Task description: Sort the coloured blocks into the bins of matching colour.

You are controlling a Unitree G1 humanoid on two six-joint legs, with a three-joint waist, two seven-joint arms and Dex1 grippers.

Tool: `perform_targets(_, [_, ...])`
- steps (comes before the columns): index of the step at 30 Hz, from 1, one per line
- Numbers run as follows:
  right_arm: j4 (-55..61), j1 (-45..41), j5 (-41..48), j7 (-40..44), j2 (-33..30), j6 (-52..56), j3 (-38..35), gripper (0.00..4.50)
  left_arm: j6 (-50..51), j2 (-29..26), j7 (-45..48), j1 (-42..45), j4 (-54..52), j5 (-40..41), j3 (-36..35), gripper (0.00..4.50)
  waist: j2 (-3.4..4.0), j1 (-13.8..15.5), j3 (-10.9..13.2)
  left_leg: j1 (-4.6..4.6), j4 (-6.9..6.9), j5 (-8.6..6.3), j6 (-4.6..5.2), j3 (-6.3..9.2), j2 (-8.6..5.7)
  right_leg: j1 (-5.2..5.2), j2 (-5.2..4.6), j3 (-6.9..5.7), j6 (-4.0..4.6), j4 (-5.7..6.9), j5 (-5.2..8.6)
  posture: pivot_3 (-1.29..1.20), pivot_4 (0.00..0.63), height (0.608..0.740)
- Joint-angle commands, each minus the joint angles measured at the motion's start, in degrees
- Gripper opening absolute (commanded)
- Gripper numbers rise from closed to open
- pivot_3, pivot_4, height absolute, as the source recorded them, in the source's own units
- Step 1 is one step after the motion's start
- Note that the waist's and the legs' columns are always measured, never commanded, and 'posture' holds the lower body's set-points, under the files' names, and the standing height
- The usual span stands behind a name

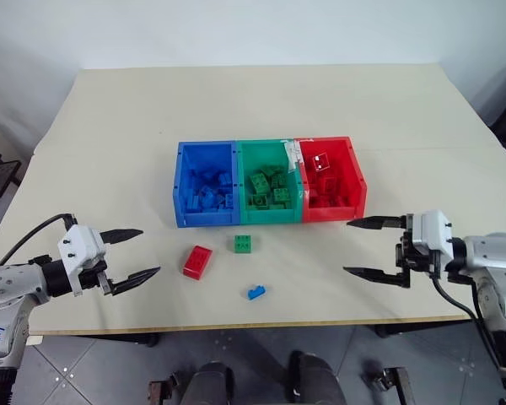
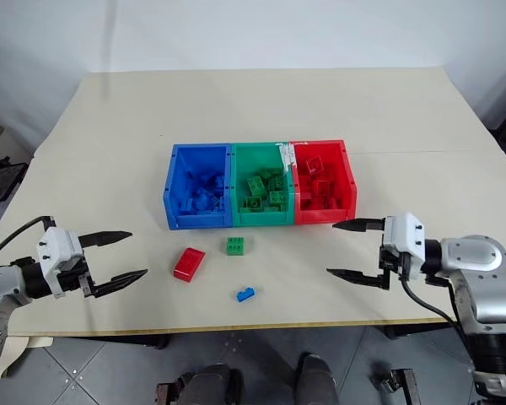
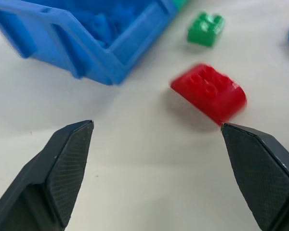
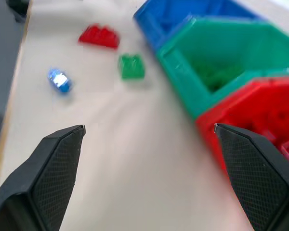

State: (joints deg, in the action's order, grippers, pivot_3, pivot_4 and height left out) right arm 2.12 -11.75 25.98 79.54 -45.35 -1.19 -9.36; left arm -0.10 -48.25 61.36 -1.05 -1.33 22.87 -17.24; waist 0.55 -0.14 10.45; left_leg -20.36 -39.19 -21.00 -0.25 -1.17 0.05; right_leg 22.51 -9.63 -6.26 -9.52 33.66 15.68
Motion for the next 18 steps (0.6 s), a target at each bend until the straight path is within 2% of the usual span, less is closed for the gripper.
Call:
perform_targets(1, [3.2, 2.3, 1.7, 0.7, -1.0, -1.2, -1.5, 4.48, 1.3, 0.3, 1.8, 1.1, -6.5, 0.9, 4.0, 4.5, -0.01, 0.1, 0.0, 0.01, 0.0, 0.0, 0.0, 0.0, 0.0, -0.01, 0.0, 0.0, 0.0, 0.01, 0.0, 0.0, 0.15, 0.74])
perform_targets(4, [4.6, 3.6, 1.8, -0.1, -1.9, 1.0, -1.4, 4.48, 7.7, -0.5, 2.5, 2.8, -17.2, 0.5, 12.4, 4.5, -0.03, 0.7, 0.0, -0.01, -0.08, -0.01, 0.03, 0.0, -0.03, -0.05, -0.03, 0.04, -0.02, 0.0, -0.01, 0.0, 0.15, 0.74])
perform_targets(6, [6.1, 4.8, 2.3, -0.7, -2.1, 1.8, -1.7, 4.48, 20.4, -3.2, 0.2, 5.3, -23.8, -0.4, 18.3, 4.5, -0.03, 1.2, 0.0, -0.01, -0.11, -0.02, 0.03, -0.01, -0.03, -0.05, -0.03, 0.07, -0.02, 0.02, -0.01, 0.0, 0.15, 0.74])
perform_targets(8, [7.9, 6.3, 2.8, -1.2, -2.4, 2.9, -1.9, 4.48, 30.5, -5.2, -2.0, 9.7, -28.5, -5.3, 25.6, 4.5, -0.03, 1.4, 0.0, 0.01, -0.12, -0.02, 0.03, 0.0, -0.02, -0.04, -0.02, 0.07, -0.01, 0.1, -0.01, 0.0, 0.15, 0.74])
perform_targets(11, [10.1, 7.9, 3.0, -1.9, -2.4, 3.7, -1.5, 4.48, 39.5, -0.9, -6.6, 16.5, -31.2, -5.8, 31.7, 4.5, 0.01, 1.7, 0.0, 0.03, -0.12, -0.02, 0.04, -0.05, -0.05, -0.05, -0.02, 0.13, -0.01, 0.09, -0.01, 0.0, 0.15, 0.74])
perform_targets(14, [12.4, 9.6, 3.4, -2.4, -2.6, 4.8, -1.0, 4.48, 41.5, 1.8, -9.1, 20.0, -30.4, -10.6, 37.9, 4.5, -0.02, 1.7, 0.0, 0.0, -0.19, -0.02, 0.04, -0.04, -0.05, -0.06, -0.02, 0.14, -0.01, 0.09, -0.01, 0.0, 0.15, 0.74])
perform_targets(18, [13.9, 12.5, 2.5, -1.9, -3.3, 4.3, -1.0, 4.48, 43.7, 6.3, -12.1, 23.3, -28.5, -13.6, 42.7, 4.5, -0.03, 1.7, 0.0, 0.0, -0.15, -0.02, 0.04, -0.04, -0.05, -0.05, -0.02, 0.14, -0.01, 0.06, -0.01, 0.0, 0.15, 0.74])
